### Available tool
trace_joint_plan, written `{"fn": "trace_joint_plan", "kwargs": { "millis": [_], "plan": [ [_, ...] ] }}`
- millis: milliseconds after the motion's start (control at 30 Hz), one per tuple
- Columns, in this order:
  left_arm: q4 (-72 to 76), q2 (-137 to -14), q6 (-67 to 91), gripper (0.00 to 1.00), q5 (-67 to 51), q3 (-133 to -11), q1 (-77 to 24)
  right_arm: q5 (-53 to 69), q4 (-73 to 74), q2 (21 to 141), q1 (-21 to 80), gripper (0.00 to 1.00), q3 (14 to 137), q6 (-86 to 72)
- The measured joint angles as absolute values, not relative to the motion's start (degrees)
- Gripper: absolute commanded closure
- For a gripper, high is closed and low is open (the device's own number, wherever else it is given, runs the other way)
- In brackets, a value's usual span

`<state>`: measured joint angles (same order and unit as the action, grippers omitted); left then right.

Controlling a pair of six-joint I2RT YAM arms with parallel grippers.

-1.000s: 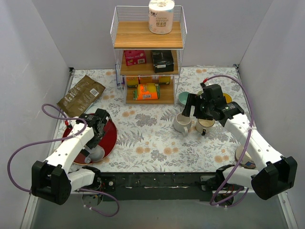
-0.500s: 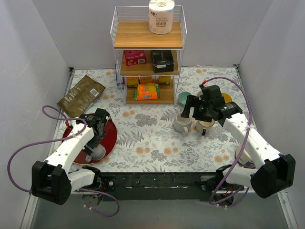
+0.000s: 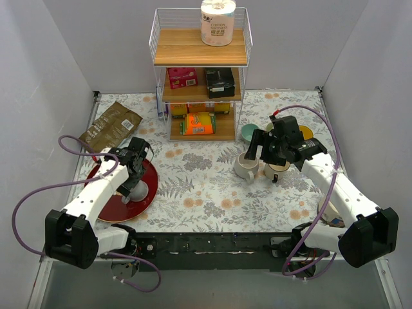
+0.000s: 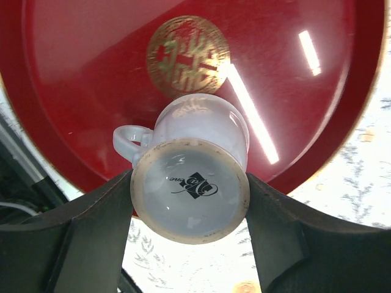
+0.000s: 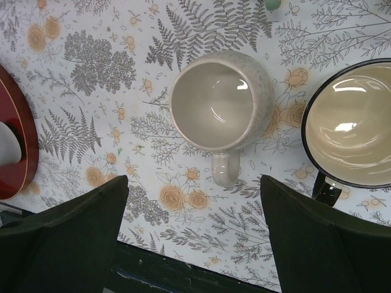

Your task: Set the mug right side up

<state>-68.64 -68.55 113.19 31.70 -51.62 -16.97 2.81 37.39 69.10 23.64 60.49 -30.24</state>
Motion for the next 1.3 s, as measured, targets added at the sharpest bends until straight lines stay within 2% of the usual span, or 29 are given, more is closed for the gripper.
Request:
{"fn": "trace_joint_plan", "kwargs": {
  "millis": [200, 267, 333, 367, 400, 733, 933, 1300],
  "plan": [
    [-64.88, -72.55, 110.98, 0.79, 32.14, -56.51, -16.97, 3.20, 37.26, 69.17, 23.64, 0.05, 60.05, -30.63],
    [-64.25, -74.91, 110.52, 0.89, 32.49, -58.87, -16.97, 3.27, 37.08, 69.17, 23.64, 0.06, 59.88, -30.87],
    [-63.66, -76.40, 110.13, 0.91, 32.77, -60.31, -16.97, 3.36, 36.93, 69.17, 23.62, 0.05, 59.33, -31.09],
    [-63.57, -76.73, 109.91, 0.99, 32.88, -60.80, -16.97, 3.44, 36.99, 69.17, 23.62, 0.05, 59.09, -31.14],
    [-63.53, -76.86, 109.84, 1.00, 32.97, -61.08, -16.97, 3.51, 37.04, 69.19, 23.62, 0.05, 58.89, -31.20],
    [-63.51, -75.29, 107.00, 1.00, 27.51, -68.58, -16.93, 6.31, 35.62, 69.49, 23.62, 0.06, 58.59, -31.31],
    [-60.38, -72.73, 106.56, 1.00, 18.55, -72.69, -16.91, 12.36, 31.35, 69.43, 23.59, 0.05, 58.13, -31.09],
    [-43.31, -71.68, 112.71, 1.00, -8.05, -70.91, -16.91, 32.38, 3.05, 59.09, 24.14, 0.03, 45.08, -33.08]
  ]
}}
